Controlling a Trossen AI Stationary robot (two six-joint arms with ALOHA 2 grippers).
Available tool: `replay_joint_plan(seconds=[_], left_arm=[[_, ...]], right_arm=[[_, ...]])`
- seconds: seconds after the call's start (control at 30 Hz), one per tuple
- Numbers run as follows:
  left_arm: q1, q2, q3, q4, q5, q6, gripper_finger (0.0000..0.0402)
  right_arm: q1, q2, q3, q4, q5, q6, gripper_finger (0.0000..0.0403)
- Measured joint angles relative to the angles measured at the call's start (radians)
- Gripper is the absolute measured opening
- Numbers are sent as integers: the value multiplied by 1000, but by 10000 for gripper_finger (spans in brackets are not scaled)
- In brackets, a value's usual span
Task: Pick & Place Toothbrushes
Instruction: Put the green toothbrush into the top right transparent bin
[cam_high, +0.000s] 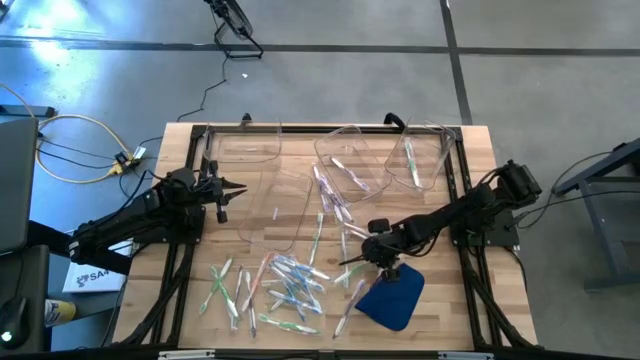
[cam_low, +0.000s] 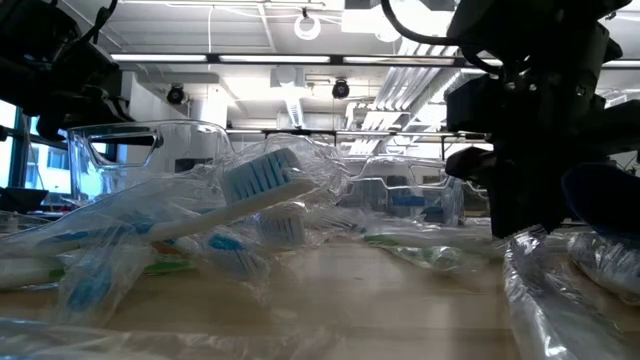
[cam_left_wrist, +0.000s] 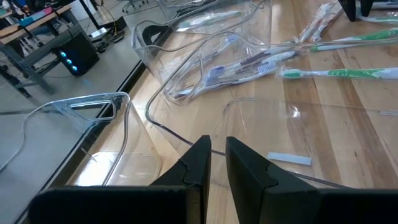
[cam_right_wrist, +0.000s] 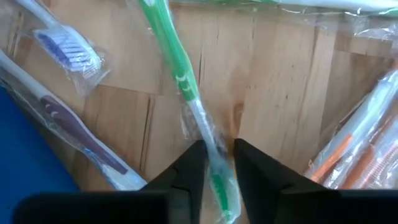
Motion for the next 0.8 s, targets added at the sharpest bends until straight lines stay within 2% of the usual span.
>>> replay_joint_plan(seconds=[0.17,0.47,0.8], left_arm=[[0,0,0,0,0,0,46],[0,0,0,0,0,0,46],[0,0,0,0,0,0,46]], right_arm=[[0,0,0,6,-8,0,13],[-14,-16,1,15,-35,0,5],[-65,-167,19,3,-70,-32,1]])
